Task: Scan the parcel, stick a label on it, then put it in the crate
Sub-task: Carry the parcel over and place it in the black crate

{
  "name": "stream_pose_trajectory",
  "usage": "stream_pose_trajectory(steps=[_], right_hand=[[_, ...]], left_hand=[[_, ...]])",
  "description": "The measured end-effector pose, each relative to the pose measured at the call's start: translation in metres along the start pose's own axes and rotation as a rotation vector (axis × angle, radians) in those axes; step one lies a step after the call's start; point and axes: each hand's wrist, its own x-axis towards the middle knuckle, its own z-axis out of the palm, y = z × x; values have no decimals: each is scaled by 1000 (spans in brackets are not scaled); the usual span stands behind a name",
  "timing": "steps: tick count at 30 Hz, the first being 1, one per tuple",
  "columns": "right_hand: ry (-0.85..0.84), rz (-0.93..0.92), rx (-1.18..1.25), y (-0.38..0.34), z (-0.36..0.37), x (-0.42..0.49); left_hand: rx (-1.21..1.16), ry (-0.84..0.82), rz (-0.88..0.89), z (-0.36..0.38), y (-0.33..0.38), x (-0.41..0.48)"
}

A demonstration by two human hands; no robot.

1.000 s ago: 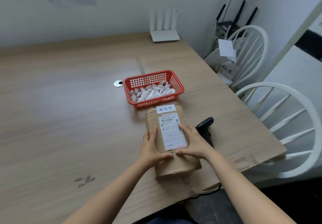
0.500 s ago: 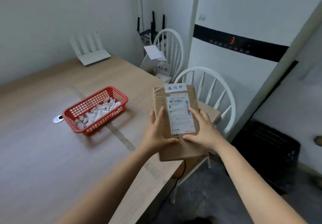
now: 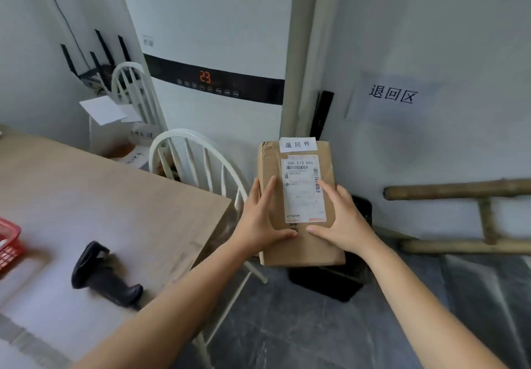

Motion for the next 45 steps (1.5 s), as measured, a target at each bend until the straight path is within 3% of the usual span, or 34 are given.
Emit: stream_pose_trajectory(steps=[8,15,23,32,38,45], right_hand=[[101,136,38,74,-57,37],[158,268,77,138,-55,96],[122,454,189,282,28,189],[135,522,128,541,184,288],[123,500,92,633,244,323],[75,632,137,651,260,323]], left_hand=[[-8,-179,85,62,39,95],[1,-355,108,116,17,187],[51,-462,-28,243,-95,282],[46,-565,-105,473,-297,373],[64,-564,-112,552,-371,406],[48,-551,-104,576,-399,411]])
